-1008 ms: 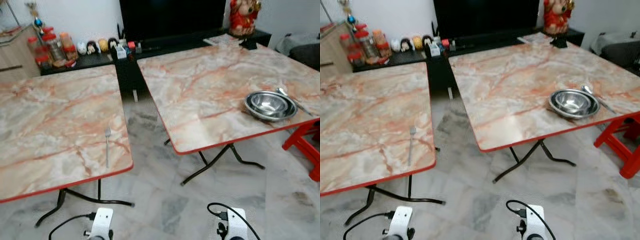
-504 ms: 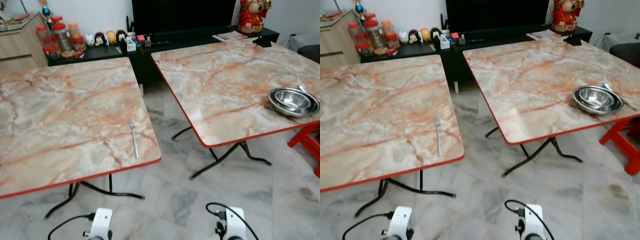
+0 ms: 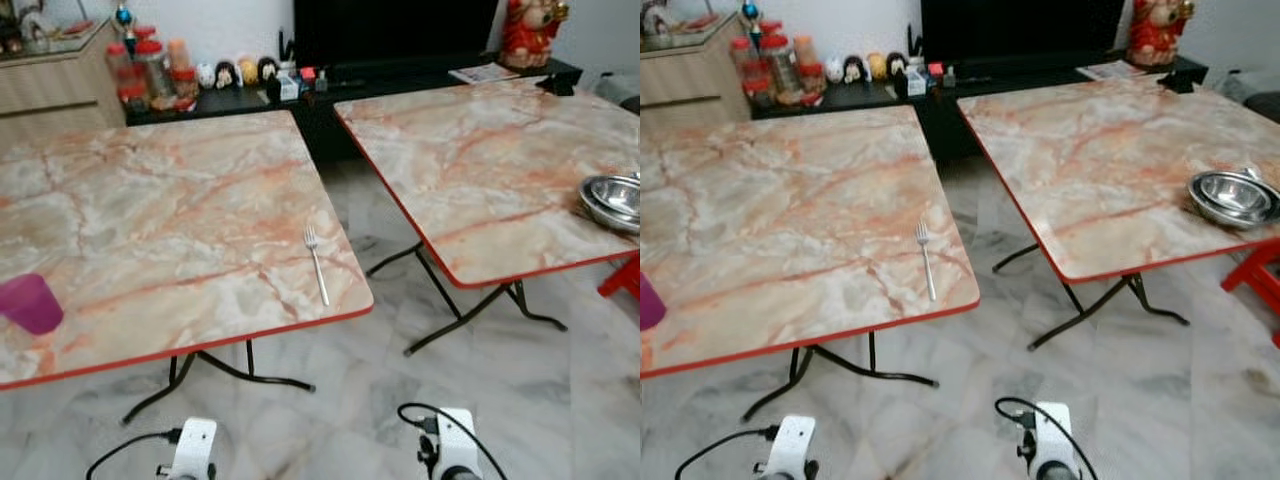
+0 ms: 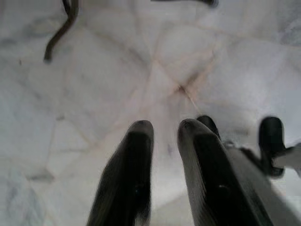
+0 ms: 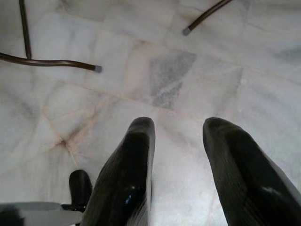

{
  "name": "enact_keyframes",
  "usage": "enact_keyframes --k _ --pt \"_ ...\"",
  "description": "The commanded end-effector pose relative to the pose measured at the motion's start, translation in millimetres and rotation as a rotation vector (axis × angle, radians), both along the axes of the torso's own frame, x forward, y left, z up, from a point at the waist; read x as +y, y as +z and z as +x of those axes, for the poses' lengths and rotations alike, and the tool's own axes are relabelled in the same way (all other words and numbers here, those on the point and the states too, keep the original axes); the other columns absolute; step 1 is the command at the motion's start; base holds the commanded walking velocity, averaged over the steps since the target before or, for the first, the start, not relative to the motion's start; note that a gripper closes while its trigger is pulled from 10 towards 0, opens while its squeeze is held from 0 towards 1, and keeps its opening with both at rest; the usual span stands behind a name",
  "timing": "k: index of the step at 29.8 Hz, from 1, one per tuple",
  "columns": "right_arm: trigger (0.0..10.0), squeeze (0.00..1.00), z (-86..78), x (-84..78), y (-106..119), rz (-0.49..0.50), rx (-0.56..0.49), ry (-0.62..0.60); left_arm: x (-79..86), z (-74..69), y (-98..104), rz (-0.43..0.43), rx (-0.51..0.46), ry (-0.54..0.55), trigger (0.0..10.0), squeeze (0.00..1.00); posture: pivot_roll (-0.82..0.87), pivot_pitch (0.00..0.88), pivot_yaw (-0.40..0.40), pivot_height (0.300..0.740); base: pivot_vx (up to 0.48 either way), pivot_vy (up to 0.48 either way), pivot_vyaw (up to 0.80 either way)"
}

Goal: Setting the table

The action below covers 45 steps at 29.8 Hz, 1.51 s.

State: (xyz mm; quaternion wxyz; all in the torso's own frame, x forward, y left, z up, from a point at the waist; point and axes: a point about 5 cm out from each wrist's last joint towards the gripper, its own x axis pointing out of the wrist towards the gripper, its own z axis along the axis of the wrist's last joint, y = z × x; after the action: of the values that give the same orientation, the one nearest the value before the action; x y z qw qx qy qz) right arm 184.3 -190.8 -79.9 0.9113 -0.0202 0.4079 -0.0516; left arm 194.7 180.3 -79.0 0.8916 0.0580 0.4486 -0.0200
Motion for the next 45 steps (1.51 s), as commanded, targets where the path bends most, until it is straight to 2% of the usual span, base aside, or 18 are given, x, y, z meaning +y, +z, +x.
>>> enact_keyframes --k 1,12,17,29,33,38,39,45 --pt "10.0 0.0 1.0 5.2 -0.2 0.008 0.0 0.008 7.4 -4.8 -1.7 0.018 0.015 0.008 10.0 0.0 -0.07 0.0 0.049 0.74 0.0 0.371 0.51" --pt "10.0 0.0 -0.6 6.1 -1.0 0.014 0.001 0.005 7.1 -4.6 -1.6 0.022 0.015 -0.006 10.0 0.0 -0.07 0.0 0.054 0.74 0.0 0.368 0.28" --pt "10.0 0.0 -0.8 6.2 -1.2 0.013 0.002 0.008 6.5 -3.8 -1.2 0.035 0.013 -0.025 10.0 0.0 -0.07 0.0 0.052 0.74 0.0 0.0 0.0" --pt "10.0 0.0 -0.6 4.0 -1.0 0.029 0.003 -0.016 4.2 -3.2 -1.1 0.011 0.002 0.014 10.0 0.0 -0.06 0.0 0.038 0.74 0.0 0.0 0.0" --pt "10.0 0.0 -0.3 4.6 -0.8 0.01 0.004 0.014 4.2 -4.5 -1.7 0.014 0.005 0.016 10.0 0.0 -0.06 0.0 0.036 0.74 0.0 0.0 0.0" --pt "10.0 0.0 -0.2 4.7 -0.7 0.006 0.003 0.021 3.9 -4.7 -1.9 0.014 0.006 0.017 10.0 0.0 -0.06 0.0 0.035 0.74 0.0 0.0 0.65" --pt "10.0 0.0 -1.1 3.5 -1.1 0.028 0.002 -0.016 3.8 -4.7 -1.9 0.014 0.006 0.018 10.0 0.0 -0.06 0.0 0.034 0.74 0.0 0.0 0.0" --pt "10.0 0.0 -0.6 2.1 -0.7 0.014 0.003 -0.007 3.2 -3.8 -1.5 0.011 0.004 0.019 10.0 0.0 -0.06 0.0 0.032 0.74 0.0 0.0 0.0"
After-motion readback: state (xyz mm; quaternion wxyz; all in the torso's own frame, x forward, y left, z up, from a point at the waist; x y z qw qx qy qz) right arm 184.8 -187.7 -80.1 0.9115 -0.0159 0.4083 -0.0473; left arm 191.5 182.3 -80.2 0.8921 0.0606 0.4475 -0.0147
